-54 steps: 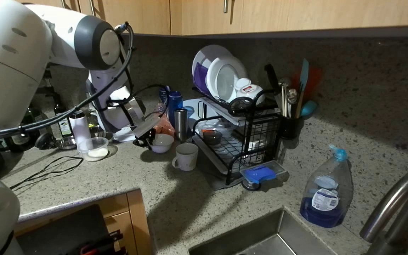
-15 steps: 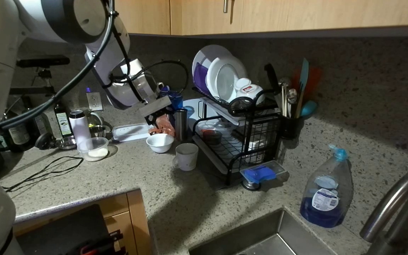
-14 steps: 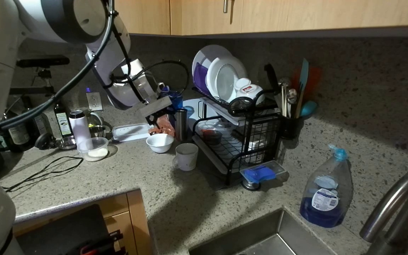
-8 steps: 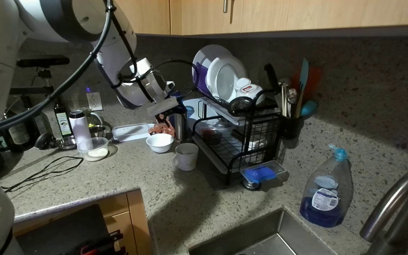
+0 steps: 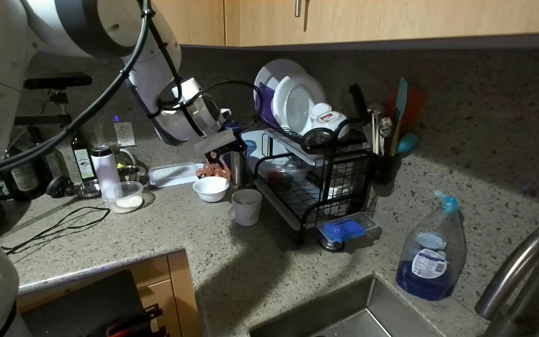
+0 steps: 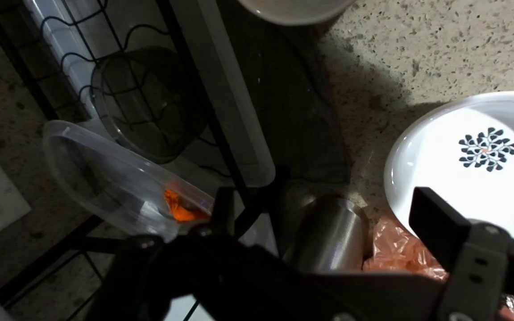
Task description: Take the white and the black bowls and place them on the counter
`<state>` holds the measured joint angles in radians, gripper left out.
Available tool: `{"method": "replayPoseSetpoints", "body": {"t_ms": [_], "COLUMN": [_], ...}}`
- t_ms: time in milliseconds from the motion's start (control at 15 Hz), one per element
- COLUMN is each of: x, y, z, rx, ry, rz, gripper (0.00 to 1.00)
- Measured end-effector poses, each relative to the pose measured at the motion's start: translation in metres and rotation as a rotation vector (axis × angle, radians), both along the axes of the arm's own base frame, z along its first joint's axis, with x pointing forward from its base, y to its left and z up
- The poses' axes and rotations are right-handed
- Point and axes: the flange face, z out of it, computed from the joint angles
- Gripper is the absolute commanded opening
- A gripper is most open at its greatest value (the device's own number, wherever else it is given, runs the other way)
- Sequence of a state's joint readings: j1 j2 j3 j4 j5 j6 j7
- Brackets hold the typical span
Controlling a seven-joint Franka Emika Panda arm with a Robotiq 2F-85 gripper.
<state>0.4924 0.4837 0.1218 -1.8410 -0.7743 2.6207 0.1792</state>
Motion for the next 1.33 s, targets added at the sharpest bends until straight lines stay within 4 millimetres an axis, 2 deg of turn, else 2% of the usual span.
{"method": "replayPoseSetpoints", "body": {"t_ms": [333, 667, 733, 800, 867, 933, 1067, 1200, 1267, 1333], "x": [0.004, 0.025, 0.029, 0.034, 0.038, 0.043, 0.052, 0.060, 0.064, 0.068], "y": [-0.004, -0.013, -0.013, -0.013, -0.013, -0.012, -0.011, -0.012, -0.012, -0.014], "z": [-0.004, -0.014, -0.018, -0.021, -0.025, -0.029, -0.033, -0.034, -0.034, -0.033], "rx": [0.000, 0.013, 0.019, 0.026, 0.033, 0.043, 0.060, 0.077, 0.084, 0.090], "ry": [0.003, 0.002, 0.006, 0.011, 0.016, 0.022, 0.027, 0.028, 0.026, 0.024], "rz": [-0.015, -0.065, -0.074, -0.084, -0.095, -0.107, -0.127, -0.147, -0.156, -0.166], "gripper": [1.00, 1.00, 0.95, 0.86, 0.71, 0.69, 0.58, 0.37, 0.35, 0.42]}}
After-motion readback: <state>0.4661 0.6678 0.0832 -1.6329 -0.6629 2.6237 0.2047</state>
